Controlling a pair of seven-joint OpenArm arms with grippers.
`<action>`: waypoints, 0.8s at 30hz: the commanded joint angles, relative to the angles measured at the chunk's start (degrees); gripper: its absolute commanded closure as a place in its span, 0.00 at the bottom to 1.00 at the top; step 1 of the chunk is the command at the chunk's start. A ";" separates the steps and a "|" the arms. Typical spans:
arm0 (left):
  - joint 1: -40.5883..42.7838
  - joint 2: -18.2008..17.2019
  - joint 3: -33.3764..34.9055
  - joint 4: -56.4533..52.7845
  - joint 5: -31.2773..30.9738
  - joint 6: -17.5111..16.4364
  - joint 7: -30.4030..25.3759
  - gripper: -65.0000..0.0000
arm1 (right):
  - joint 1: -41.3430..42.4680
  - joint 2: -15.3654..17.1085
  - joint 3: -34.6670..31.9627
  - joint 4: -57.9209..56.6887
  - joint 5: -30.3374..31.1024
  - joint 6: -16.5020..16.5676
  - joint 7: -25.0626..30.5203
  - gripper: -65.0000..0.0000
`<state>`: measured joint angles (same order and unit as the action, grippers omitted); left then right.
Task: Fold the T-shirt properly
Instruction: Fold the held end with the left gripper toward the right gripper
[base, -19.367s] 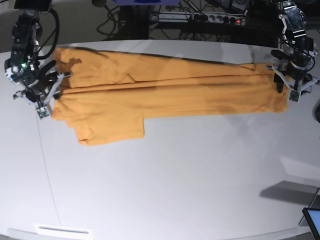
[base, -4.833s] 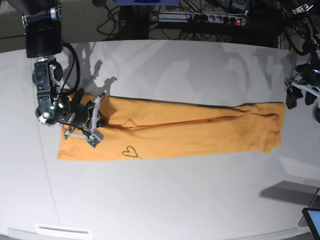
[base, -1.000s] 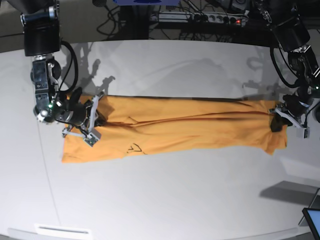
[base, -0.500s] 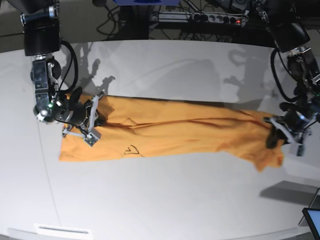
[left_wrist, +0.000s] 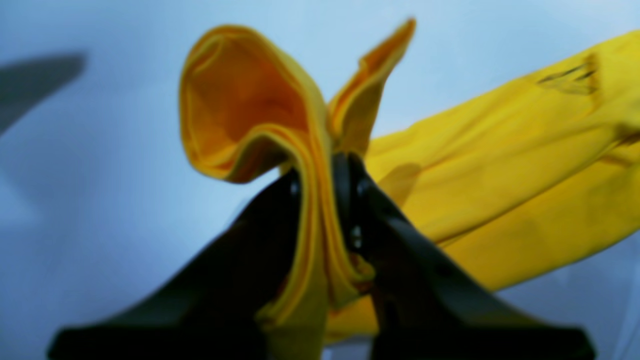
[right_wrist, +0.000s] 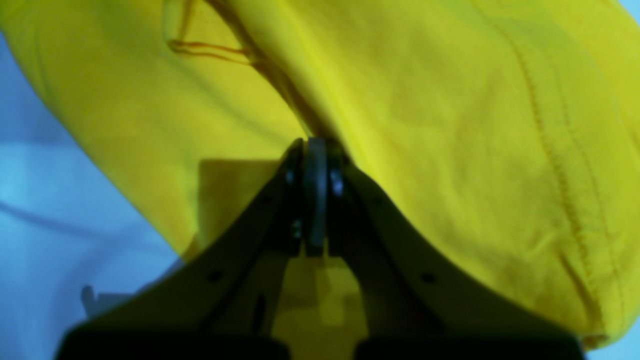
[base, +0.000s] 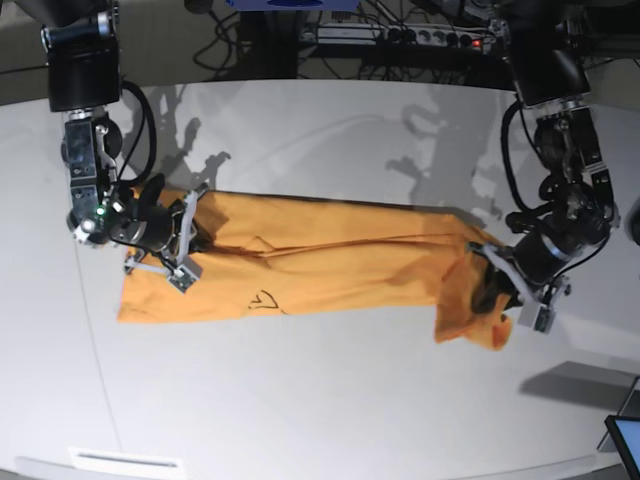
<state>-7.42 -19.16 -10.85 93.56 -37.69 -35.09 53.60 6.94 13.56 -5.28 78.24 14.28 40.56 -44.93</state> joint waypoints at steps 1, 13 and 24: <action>-1.15 -0.49 -0.36 1.34 -0.86 0.94 -1.34 1.00 | -1.27 0.72 -0.13 -1.18 -5.80 -0.56 -8.04 1.00; -0.45 3.73 5.62 7.58 -0.77 3.75 -1.25 1.00 | -1.27 0.64 -0.04 -1.36 -5.80 -0.56 -8.04 1.00; -0.89 7.95 10.90 7.41 -0.77 6.56 -1.52 1.00 | -1.27 0.64 -0.04 -1.36 -5.80 -0.56 -8.04 1.00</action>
<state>-7.11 -11.18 0.23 100.07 -37.32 -28.47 54.02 6.92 13.54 -5.21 78.22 14.26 40.56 -44.97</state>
